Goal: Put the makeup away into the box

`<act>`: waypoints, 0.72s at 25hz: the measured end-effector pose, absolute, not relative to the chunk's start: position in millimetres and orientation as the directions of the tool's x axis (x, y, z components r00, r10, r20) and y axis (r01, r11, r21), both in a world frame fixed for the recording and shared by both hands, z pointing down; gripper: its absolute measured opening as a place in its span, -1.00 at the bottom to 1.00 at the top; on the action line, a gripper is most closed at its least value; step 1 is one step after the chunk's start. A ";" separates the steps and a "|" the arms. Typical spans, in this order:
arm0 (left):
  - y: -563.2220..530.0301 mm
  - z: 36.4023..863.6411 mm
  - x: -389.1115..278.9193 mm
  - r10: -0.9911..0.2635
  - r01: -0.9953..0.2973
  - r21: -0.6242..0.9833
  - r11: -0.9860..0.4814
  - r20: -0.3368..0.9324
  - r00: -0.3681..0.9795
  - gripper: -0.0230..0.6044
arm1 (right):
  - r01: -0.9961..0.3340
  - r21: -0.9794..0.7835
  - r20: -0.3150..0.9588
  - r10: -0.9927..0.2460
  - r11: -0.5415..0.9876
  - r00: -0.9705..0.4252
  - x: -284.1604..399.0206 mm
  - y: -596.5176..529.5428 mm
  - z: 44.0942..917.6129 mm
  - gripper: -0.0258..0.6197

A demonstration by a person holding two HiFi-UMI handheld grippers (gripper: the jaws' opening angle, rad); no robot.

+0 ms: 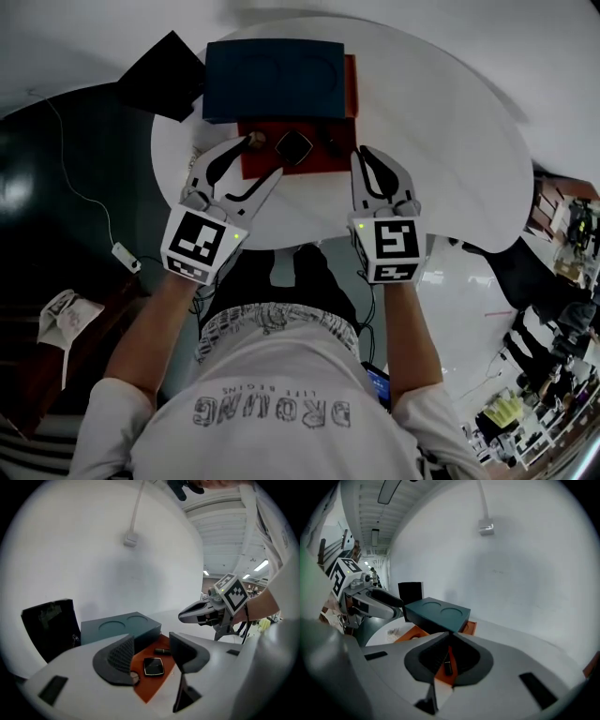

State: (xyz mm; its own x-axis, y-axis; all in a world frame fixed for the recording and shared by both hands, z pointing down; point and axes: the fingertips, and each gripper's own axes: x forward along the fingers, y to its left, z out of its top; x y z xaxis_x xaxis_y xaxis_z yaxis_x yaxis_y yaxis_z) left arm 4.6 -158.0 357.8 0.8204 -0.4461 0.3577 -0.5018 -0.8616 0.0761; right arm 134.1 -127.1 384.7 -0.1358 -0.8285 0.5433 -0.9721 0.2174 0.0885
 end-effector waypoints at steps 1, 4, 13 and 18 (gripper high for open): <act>-157.2 353.0 3.8 -0.456 -0.506 0.069 -0.859 0.346 0.820 -0.11 | -0.971 0.093 0.532 -0.836 0.219 -0.138 133.4 -126.3 379.4 -0.83; -154.4 337.3 1.9 -0.481 -0.517 0.046 -0.855 0.306 0.822 -0.23 | -0.968 0.102 0.496 -0.855 0.228 -0.149 130.7 -123.4 363.3 -0.87; -141.6 290.4 -8.0 -0.535 -0.548 0.003 -0.837 0.212 0.818 -0.56 | -0.955 0.120 0.430 -0.881 0.270 -0.195 112.4 -114.7 321.0 -0.90; -132.8 267.4 -15.7 -0.558 -0.564 -0.013 -0.825 0.169 0.812 -0.67 | -0.949 0.137 0.396 -0.894 0.286 -0.212 104.2 -108.6 300.1 -0.90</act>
State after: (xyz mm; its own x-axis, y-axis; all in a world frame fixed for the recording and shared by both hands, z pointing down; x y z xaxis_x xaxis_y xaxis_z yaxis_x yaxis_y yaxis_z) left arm -15.7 -132.8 267.4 0.8124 -0.5580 0.1692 -0.5643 -0.8255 -0.0128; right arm 104.2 -108.6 300.1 -0.2119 -0.8936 0.3957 -0.9486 0.2855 0.1367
